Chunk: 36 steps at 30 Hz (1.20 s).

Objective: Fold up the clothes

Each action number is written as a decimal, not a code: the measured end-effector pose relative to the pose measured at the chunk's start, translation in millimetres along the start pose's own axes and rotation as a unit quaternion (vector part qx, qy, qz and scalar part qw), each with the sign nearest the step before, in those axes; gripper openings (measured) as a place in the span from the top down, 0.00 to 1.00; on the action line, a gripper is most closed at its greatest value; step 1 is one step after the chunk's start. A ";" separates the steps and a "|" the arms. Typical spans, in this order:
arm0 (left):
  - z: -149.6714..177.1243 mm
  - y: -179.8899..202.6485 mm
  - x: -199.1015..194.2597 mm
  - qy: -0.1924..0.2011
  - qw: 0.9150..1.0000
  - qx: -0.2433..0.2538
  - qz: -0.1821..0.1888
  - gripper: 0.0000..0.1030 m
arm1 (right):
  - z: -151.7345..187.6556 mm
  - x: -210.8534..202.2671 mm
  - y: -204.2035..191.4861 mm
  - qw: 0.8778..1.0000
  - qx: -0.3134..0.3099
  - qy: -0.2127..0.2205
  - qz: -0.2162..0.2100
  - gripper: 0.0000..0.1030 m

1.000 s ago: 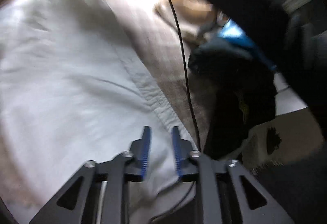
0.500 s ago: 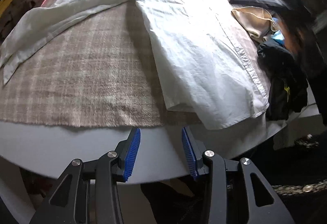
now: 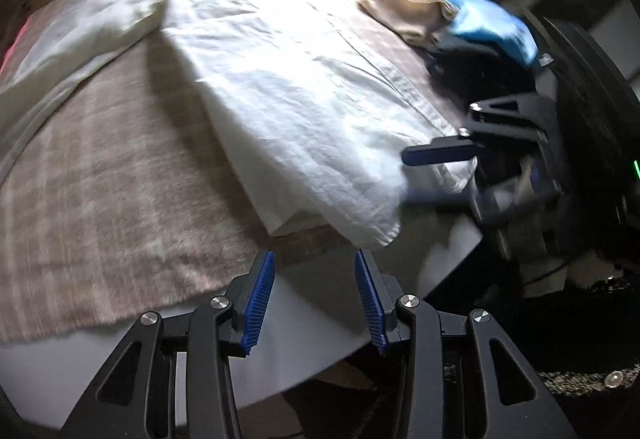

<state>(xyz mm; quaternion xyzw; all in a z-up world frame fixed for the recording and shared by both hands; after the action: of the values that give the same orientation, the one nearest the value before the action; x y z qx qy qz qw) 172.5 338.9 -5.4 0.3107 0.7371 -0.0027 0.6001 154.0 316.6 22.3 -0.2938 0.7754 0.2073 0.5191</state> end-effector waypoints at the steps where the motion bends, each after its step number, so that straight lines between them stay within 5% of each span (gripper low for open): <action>1: -2.6 2.2 2.9 -0.006 1.000 0.015 0.000 0.62 | -0.2 0.5 12.0 0.999 0.035 0.000 -0.010 0.92; 6: -8.7 13.5 14.9 -0.036 0.996 0.084 -0.013 0.62 | -1.2 -11.5 52.6 0.989 0.144 0.020 -0.022 0.92; 8: -13.3 17.8 20.0 -0.045 0.995 0.090 -0.002 0.65 | 2.6 -23.6 50.2 0.988 0.149 0.031 -0.027 0.92; 10: -20.4 22.8 19.8 -0.047 0.994 0.099 0.009 0.81 | 10.0 -34.4 39.7 0.988 0.144 0.036 -0.051 0.92; 13: -34.8 31.5 11.7 -0.042 0.992 0.114 0.024 0.83 | 24.7 -41.1 16.5 0.987 0.131 0.029 -0.085 0.92; 18: -68.2 37.3 5.4 -0.048 0.987 0.151 0.018 0.83 | 28.0 -26.4 11.9 0.992 0.121 0.015 -0.037 0.91; 19: -72.6 37.0 6.4 -0.050 0.986 0.155 0.020 0.83 | 26.3 -26.8 15.8 0.990 0.130 0.022 -0.039 0.90; 21: -83.0 39.9 6.2 -0.056 0.985 0.162 0.023 0.83 | 22.2 -26.3 19.2 0.987 0.141 0.033 -0.070 0.71; 23: -88.7 41.3 -0.4 -0.058 0.984 0.165 0.029 0.83 | 18.3 -21.6 20.7 0.983 0.155 0.031 -0.093 0.68; 30: -105.2 36.7 -7.0 -0.053 0.986 0.157 0.020 0.82 | 4.1 -23.7 12.1 0.984 0.159 0.062 -0.058 0.68; 34: -90.0 8.0 -27.8 -0.036 0.991 0.127 0.008 0.79 | -1.0 -46.5 -5.7 0.988 0.118 0.090 -0.046 0.68; 36: -76.4 -12.7 -37.5 -0.028 0.995 0.098 -0.002 0.79 | -6.3 -40.5 -18.5 0.993 0.083 0.083 -0.016 0.60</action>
<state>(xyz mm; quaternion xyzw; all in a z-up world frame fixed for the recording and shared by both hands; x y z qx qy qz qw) 102.4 340.4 44.5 0.3666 0.7171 -0.0851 0.5867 173.7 308.6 61.9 -0.2784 0.8253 0.1084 0.4792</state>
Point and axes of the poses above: each gripper's, at about its wrist camera, not at the fingertips, and x roughly the way its jaws point, y to its right, z to its underside, the point moved 6 cm from there along x, roughly the way its jaws point, and after that the axes turned 5 degrees about -y, right-handed, at the moved point
